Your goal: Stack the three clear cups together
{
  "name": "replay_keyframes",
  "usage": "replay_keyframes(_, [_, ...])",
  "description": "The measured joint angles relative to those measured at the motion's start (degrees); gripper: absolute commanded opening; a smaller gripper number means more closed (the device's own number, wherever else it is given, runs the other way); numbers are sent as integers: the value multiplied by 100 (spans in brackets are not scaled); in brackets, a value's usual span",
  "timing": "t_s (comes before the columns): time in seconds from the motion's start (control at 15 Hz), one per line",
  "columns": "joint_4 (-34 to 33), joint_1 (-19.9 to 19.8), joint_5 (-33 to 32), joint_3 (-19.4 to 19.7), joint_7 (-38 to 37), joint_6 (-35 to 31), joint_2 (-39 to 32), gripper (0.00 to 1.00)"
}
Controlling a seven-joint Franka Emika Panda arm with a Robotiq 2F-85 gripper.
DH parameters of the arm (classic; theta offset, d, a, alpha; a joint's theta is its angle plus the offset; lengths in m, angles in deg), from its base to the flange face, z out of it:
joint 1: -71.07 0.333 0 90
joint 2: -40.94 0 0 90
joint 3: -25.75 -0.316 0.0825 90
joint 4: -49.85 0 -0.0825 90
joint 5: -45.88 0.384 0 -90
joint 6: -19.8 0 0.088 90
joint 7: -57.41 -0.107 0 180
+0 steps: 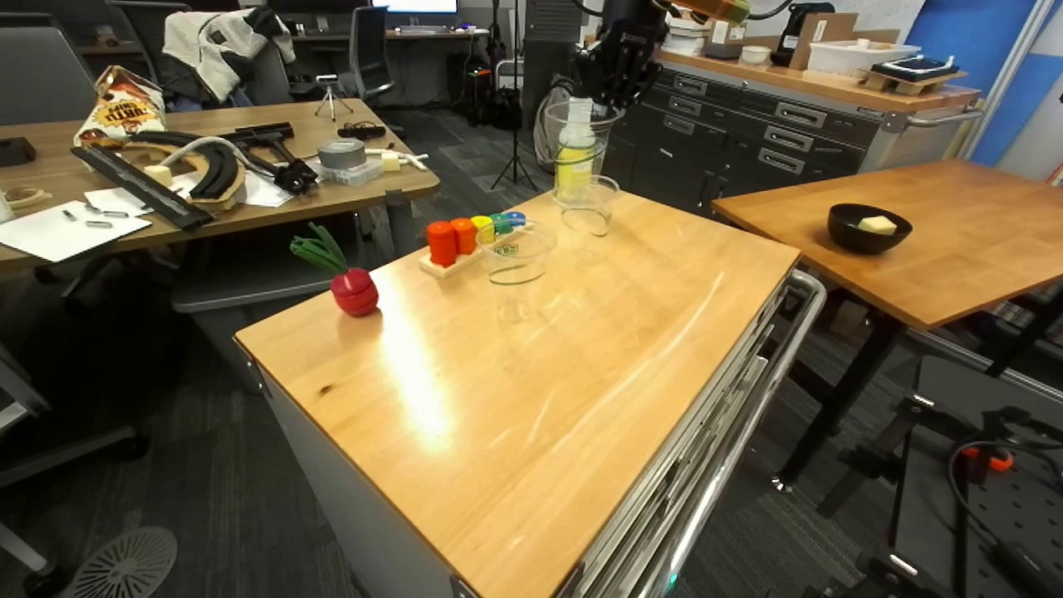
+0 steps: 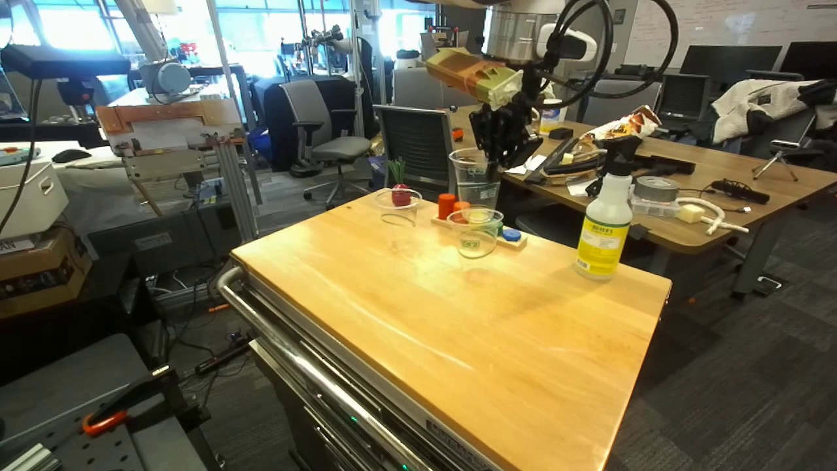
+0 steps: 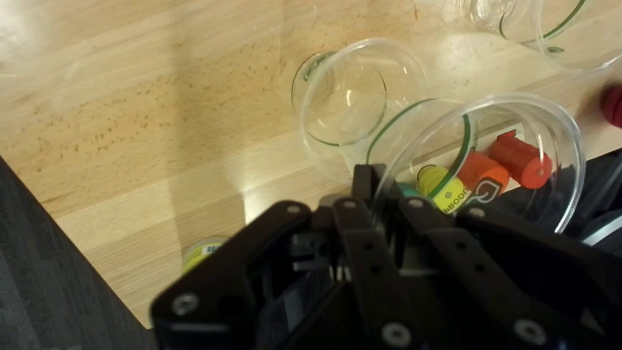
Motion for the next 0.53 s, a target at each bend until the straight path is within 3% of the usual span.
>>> replay_keyframes(0.53, [-175,-196,13,1,-37,-9,-54,1])
